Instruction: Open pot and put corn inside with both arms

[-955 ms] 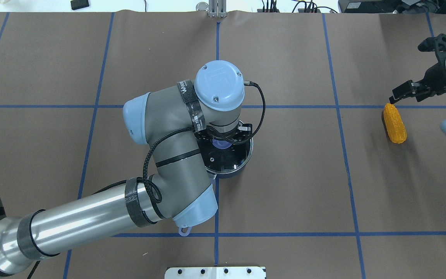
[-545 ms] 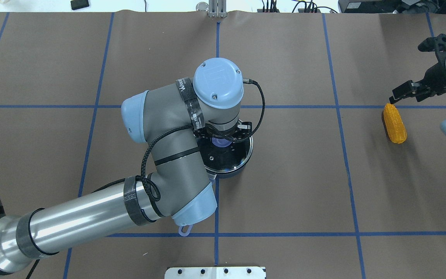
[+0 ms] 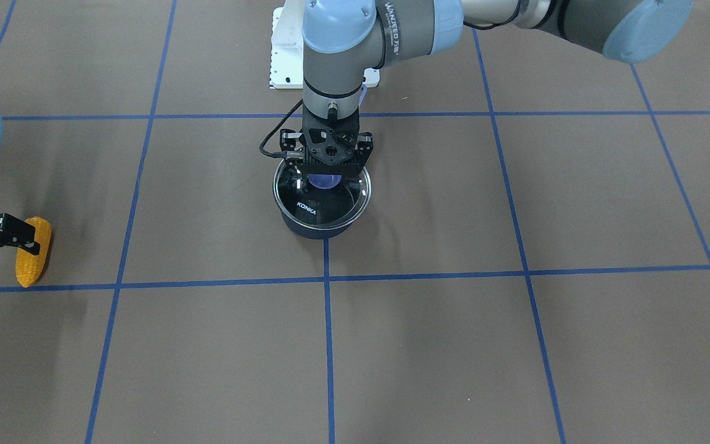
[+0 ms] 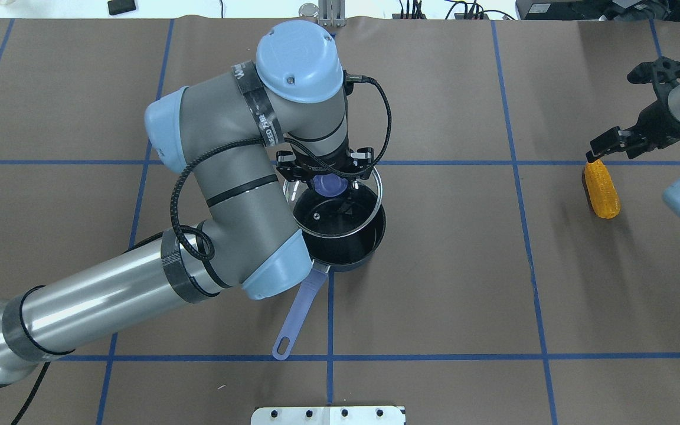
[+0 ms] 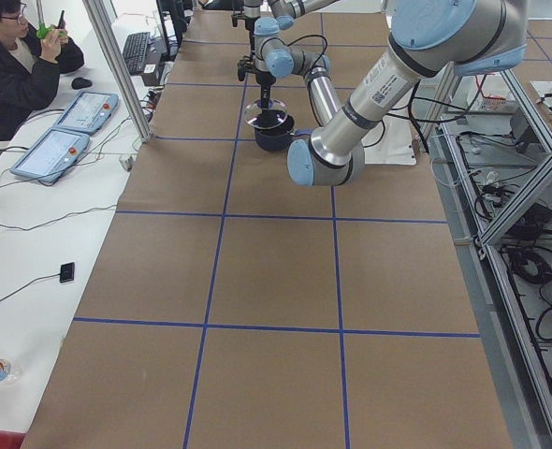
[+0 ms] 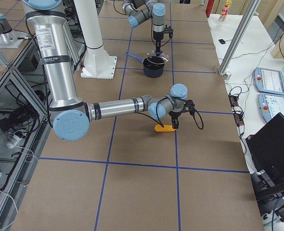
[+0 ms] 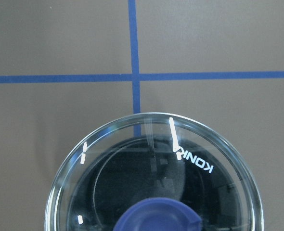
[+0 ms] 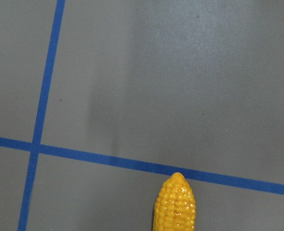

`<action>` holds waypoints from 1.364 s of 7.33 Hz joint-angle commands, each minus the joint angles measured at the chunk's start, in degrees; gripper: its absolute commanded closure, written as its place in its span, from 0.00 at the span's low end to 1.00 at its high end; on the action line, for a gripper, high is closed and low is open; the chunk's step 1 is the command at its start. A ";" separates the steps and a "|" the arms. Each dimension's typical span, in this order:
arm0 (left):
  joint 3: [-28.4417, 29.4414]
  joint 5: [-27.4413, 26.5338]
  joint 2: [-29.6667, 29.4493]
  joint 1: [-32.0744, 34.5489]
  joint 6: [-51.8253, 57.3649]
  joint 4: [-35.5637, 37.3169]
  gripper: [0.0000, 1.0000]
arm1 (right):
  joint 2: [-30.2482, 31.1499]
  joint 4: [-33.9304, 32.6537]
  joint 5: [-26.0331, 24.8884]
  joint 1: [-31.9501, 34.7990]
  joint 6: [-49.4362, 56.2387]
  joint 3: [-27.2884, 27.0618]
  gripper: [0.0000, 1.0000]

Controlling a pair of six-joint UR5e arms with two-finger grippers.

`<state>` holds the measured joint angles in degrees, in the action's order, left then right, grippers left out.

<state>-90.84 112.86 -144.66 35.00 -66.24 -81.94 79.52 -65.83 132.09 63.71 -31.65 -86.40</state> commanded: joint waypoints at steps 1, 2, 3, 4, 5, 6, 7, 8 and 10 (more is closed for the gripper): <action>-4.92 3.22 5.30 3.74 4.87 0.02 0.62 | -0.24 0.00 -0.95 -2.09 -0.96 0.18 0.00; -9.40 5.85 10.31 7.41 9.25 0.11 0.62 | -0.24 0.00 -1.74 -3.06 -1.39 0.18 0.00; -12.58 7.10 15.06 10.06 13.12 0.02 0.62 | -0.15 0.00 -1.92 -3.59 -1.40 0.18 0.00; -13.83 7.19 17.45 12.09 16.99 0.02 0.62 | 0.55 0.00 -2.36 -3.51 -1.14 0.10 0.00; -14.53 8.50 20.09 14.46 21.20 0.02 0.62 | 0.81 0.00 -2.45 -3.34 -0.79 -0.08 0.00; -14.71 10.52 23.33 17.18 26.73 -0.41 0.62 | 1.08 0.00 -2.54 -3.25 -0.52 -0.08 0.00; -15.59 10.62 27.37 19.12 31.74 -0.94 0.62 | 1.95 0.00 -3.41 -3.25 -0.43 -0.34 0.00; -15.68 10.62 31.24 21.14 36.14 -3.29 0.62 | 2.31 0.00 -5.42 -3.33 0.09 -0.26 0.00; -14.11 10.71 38.55 23.17 38.73 -12.86 0.62 | 2.66 0.00 -6.49 -3.33 0.71 -0.17 0.00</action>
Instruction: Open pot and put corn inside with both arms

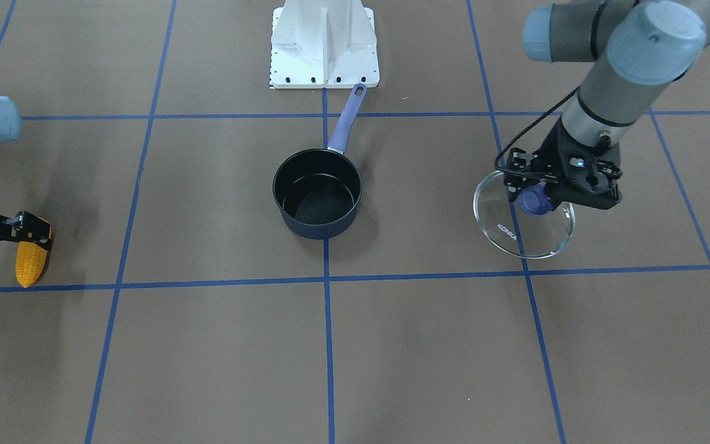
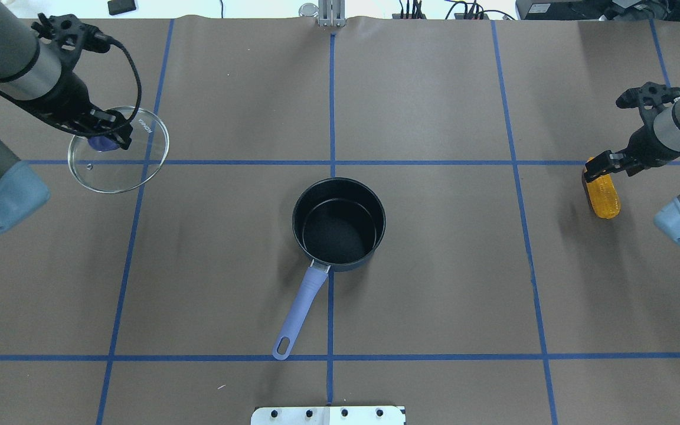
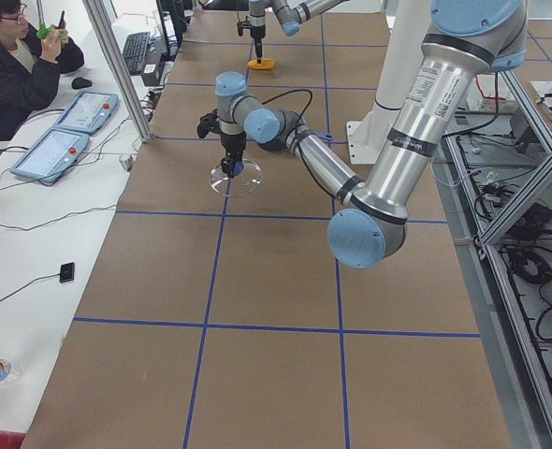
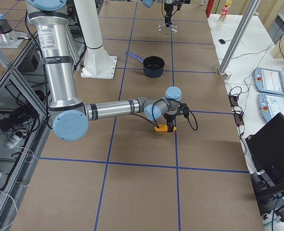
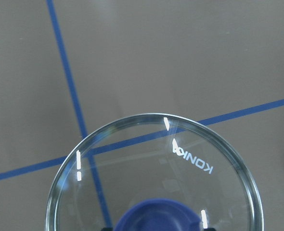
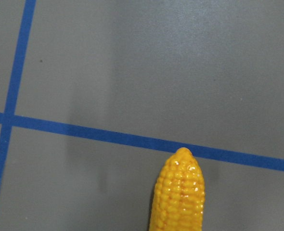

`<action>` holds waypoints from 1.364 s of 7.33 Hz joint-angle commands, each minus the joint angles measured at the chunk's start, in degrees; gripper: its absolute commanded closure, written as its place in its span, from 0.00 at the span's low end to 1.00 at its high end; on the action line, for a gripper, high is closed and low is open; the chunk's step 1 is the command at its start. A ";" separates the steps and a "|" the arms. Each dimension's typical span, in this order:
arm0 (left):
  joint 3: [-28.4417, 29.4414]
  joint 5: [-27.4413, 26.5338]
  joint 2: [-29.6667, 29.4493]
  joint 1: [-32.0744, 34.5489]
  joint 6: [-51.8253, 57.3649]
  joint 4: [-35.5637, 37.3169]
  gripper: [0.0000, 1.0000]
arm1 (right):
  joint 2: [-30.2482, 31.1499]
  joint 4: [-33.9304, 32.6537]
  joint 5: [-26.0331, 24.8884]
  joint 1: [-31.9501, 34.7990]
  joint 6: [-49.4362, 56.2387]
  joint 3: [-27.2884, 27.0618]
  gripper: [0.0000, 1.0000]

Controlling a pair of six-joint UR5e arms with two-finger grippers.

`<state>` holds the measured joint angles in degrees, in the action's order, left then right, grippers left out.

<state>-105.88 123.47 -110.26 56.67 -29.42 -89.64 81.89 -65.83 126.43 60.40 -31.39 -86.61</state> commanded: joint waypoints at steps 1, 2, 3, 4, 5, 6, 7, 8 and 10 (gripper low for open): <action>1.64 0.02 7.13 1.60 3.82 -7.63 0.62 | 0.64 0.00 -0.92 -0.02 0.63 0.04 0.00; 3.38 -0.07 9.77 1.68 5.41 -11.83 0.62 | 0.90 0.09 -1.01 -0.11 0.71 -0.13 0.00; 6.53 -0.33 11.71 1.68 5.43 -17.87 0.62 | 0.91 0.09 -1.27 -0.11 0.72 -0.05 0.00; 9.78 -0.42 11.91 1.68 5.43 -22.72 0.62 | 0.91 0.09 -1.36 -0.19 0.63 -0.05 0.00; 10.77 -0.59 12.17 1.68 5.34 -24.07 0.62 | 0.73 0.09 -1.62 -0.63 0.63 0.21 0.01; 10.70 -0.59 13.04 1.68 5.08 -24.17 0.62 | 0.21 0.00 -1.80 -1.33 0.28 0.30 0.01; 10.52 -0.59 13.75 1.60 4.73 -24.78 0.62 | 0.03 0.00 -2.15 -2.03 0.01 0.30 0.02; 11.13 -0.59 15.41 1.60 4.72 -27.75 0.62 | 0.03 0.00 -2.68 -2.30 -0.07 0.30 0.02; 13.14 -2.08 15.95 1.33 4.55 -30.23 0.62 | -0.06 0.00 -2.77 -2.39 -0.07 0.30 0.06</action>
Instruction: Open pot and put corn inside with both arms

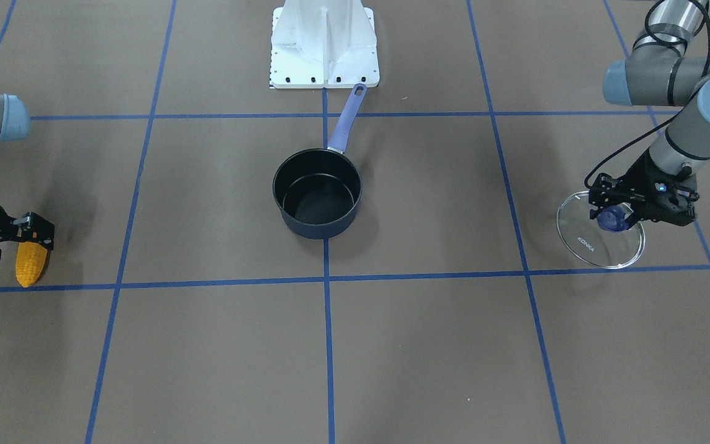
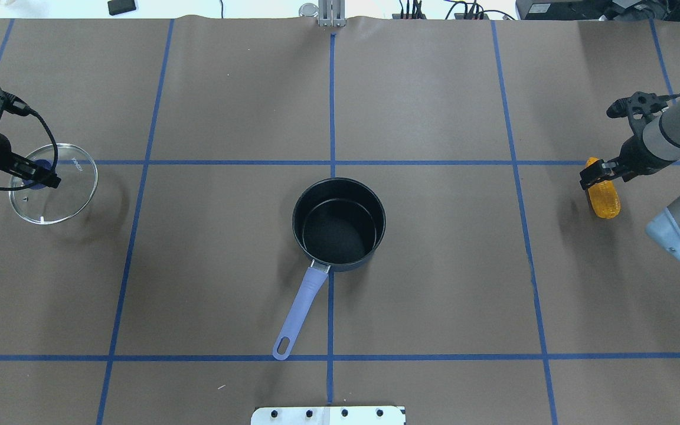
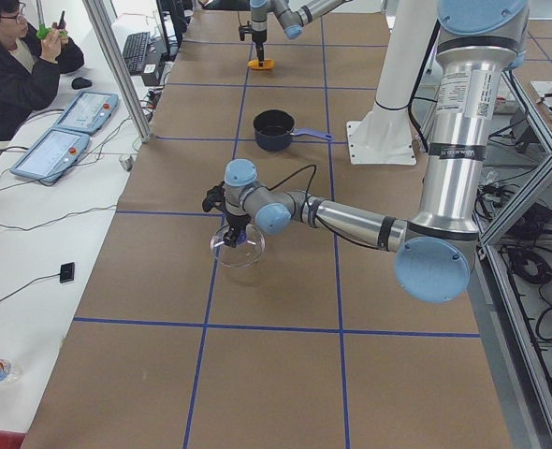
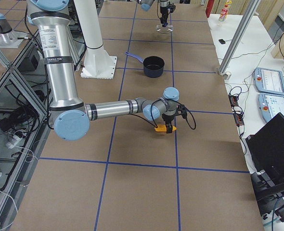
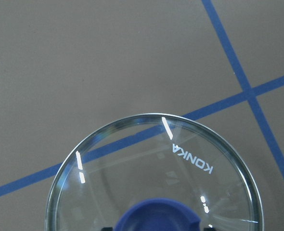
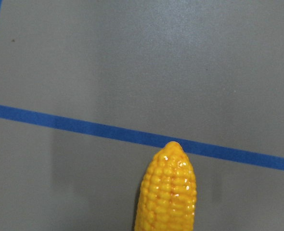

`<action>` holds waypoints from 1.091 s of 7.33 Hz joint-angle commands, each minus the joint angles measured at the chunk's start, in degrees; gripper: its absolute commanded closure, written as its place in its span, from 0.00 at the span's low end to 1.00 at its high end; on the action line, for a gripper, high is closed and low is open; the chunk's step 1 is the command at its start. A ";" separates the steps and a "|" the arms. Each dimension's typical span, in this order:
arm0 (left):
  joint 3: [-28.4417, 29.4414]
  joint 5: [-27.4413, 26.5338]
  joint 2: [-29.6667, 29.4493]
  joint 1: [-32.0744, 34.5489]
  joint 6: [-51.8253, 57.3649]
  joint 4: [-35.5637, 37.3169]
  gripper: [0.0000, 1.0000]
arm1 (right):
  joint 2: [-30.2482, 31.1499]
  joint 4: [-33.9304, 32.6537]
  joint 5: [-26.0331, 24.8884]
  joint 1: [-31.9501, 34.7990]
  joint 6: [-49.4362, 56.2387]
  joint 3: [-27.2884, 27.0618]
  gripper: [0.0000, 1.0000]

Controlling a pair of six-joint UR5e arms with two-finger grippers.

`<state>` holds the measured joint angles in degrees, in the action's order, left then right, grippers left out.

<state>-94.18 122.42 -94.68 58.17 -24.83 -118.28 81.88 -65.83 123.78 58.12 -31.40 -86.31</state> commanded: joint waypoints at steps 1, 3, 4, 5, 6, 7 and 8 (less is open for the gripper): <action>2.50 -2.09 0.37 -0.25 0.13 -2.13 0.62 | -0.05 0.00 -0.12 -0.20 -0.24 -0.08 0.13; 3.57 -2.10 0.37 -0.34 0.13 -3.45 0.61 | -0.05 0.00 -0.03 -0.20 -1.30 -0.17 0.42; 3.48 -2.10 0.29 -0.34 0.04 -3.45 0.61 | -0.05 0.00 -0.03 -0.20 -1.38 -0.26 0.57; 3.57 -2.10 0.20 -0.34 -0.04 -3.45 0.61 | -0.05 0.00 -0.03 -0.20 -1.38 -0.26 0.70; 3.57 -2.19 0.11 -0.34 -0.05 -3.36 0.61 | 0.12 0.09 -0.03 -0.11 -1.47 -0.09 0.79; 3.74 -2.10 0.11 -0.34 0.04 -3.36 0.61 | 0.30 0.52 -0.03 -0.11 -1.65 -0.08 0.89; 3.92 -2.10 0.11 -0.34 0.22 -3.36 0.61 | 0.56 0.79 0.14 -0.11 -1.65 0.00 1.00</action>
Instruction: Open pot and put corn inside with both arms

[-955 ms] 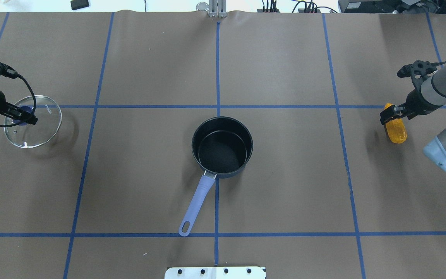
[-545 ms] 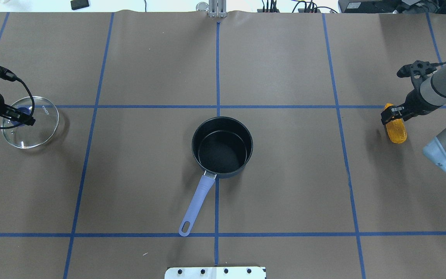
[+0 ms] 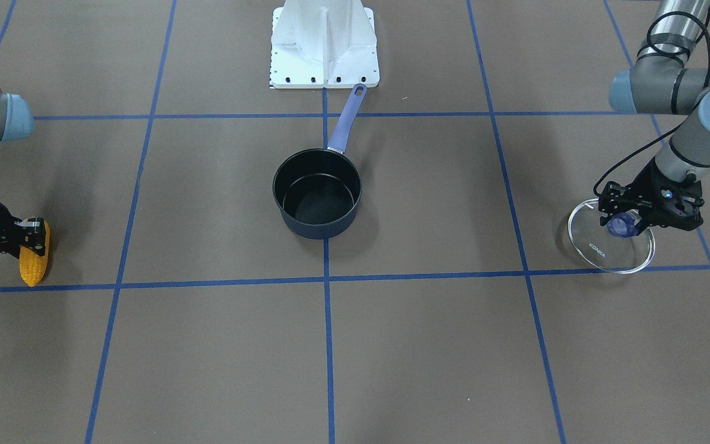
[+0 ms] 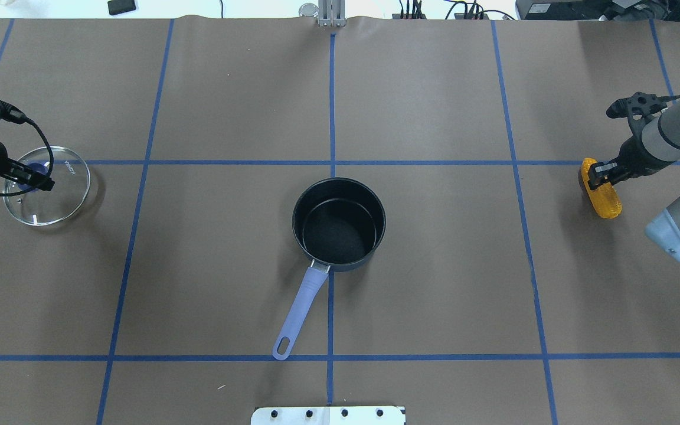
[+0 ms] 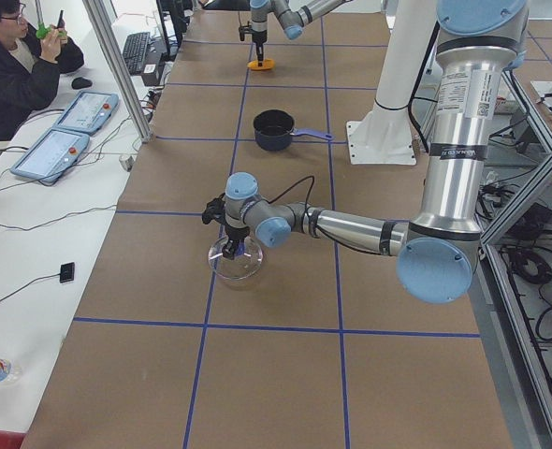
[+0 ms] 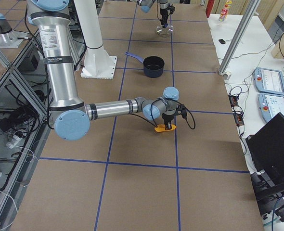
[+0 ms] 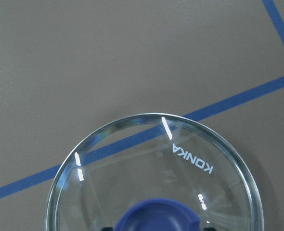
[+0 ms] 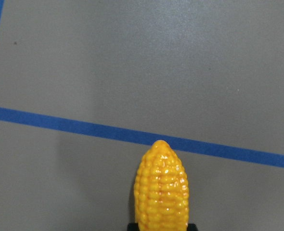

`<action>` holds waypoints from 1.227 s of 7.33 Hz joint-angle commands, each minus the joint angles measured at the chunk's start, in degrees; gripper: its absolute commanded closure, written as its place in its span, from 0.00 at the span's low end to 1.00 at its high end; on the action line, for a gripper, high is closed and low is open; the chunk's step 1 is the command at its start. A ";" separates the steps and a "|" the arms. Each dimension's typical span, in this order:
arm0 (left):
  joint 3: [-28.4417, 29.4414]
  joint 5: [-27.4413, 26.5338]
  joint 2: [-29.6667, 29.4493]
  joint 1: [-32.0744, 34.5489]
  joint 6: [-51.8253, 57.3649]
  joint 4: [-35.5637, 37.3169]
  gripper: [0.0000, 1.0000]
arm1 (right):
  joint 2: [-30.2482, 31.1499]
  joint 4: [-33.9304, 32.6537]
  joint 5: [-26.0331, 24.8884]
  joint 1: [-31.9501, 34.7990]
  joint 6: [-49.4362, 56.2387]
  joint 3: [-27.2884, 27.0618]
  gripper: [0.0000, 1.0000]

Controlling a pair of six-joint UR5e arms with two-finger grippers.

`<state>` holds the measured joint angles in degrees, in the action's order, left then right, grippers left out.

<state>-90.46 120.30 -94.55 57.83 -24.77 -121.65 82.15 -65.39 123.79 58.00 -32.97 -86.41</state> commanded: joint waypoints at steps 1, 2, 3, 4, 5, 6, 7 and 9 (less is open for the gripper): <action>0.46 -0.07 -0.11 -0.09 0.16 0.01 0.61 | 0.04 1.22 0.48 0.09 -0.16 -0.68 1.00; 0.81 0.02 -0.29 -0.09 0.16 -0.08 0.61 | -0.05 1.40 0.75 0.09 -0.17 -1.47 1.00; 0.81 0.02 -0.46 -0.09 0.08 0.01 0.60 | -0.32 1.32 1.36 0.27 -0.34 -1.83 1.00; 0.81 0.02 -0.55 -0.09 0.16 0.01 0.56 | -0.49 0.79 4.24 1.66 -0.60 -2.70 1.00; 0.81 0.02 -0.55 -0.09 0.25 0.01 0.44 | -1.10 0.61 7.40 4.02 -0.61 -3.06 1.00; 0.81 0.02 -0.55 -0.09 0.51 -0.08 0.24 | -2.50 -0.69 9.52 5.61 -1.30 -3.15 1.00; 0.73 0.02 -0.55 -0.09 0.60 -0.08 0.16 | -4.17 -4.71 9.89 6.15 -1.66 -4.89 1.00; 0.38 0.37 -0.55 0.00 0.60 -0.08 0.03 | -7.77 -16.21 9.72 6.25 -1.75 -10.85 1.00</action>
<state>-89.82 120.41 -95.10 57.76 -24.20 -121.72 76.63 -74.82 133.39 64.04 -34.60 -93.78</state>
